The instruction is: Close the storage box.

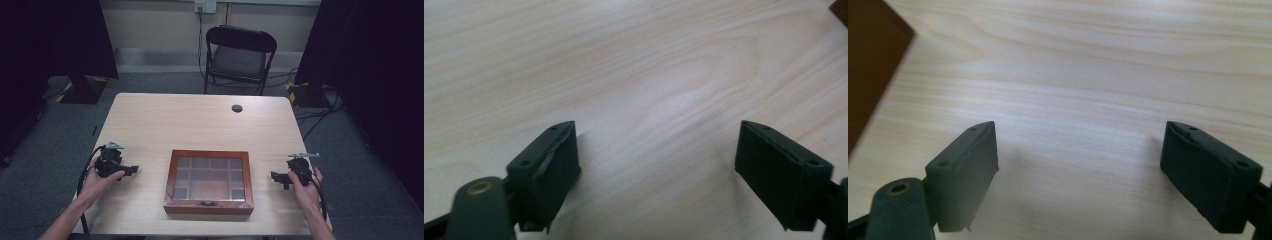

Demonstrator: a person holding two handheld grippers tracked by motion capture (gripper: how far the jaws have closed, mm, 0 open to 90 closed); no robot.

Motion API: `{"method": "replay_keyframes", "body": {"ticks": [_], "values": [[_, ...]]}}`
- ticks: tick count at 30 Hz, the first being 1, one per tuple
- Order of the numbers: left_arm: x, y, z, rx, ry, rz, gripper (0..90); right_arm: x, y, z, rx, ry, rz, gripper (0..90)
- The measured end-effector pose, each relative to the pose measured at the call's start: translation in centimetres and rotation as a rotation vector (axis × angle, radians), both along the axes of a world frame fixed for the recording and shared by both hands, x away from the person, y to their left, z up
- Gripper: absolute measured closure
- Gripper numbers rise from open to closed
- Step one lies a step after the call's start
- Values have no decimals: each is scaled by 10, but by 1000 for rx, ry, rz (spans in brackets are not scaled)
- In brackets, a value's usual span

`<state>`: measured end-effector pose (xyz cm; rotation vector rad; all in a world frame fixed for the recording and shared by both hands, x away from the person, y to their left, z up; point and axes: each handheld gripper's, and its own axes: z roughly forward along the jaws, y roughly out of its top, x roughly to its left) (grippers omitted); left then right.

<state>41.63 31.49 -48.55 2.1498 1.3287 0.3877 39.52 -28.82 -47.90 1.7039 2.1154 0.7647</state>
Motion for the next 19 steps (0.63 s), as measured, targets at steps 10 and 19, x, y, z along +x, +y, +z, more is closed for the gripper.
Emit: {"method": "replay_keyframes", "body": {"ticks": [10, 19], "values": [[-1, -11, -14, 2, -97, 51, 0, 3, 11, -19, -70, -133, -42, 0], [2, -13, -18, -25, -148, 36, 0, 3, 13, -22, -58, -179, -34, 0]]}}
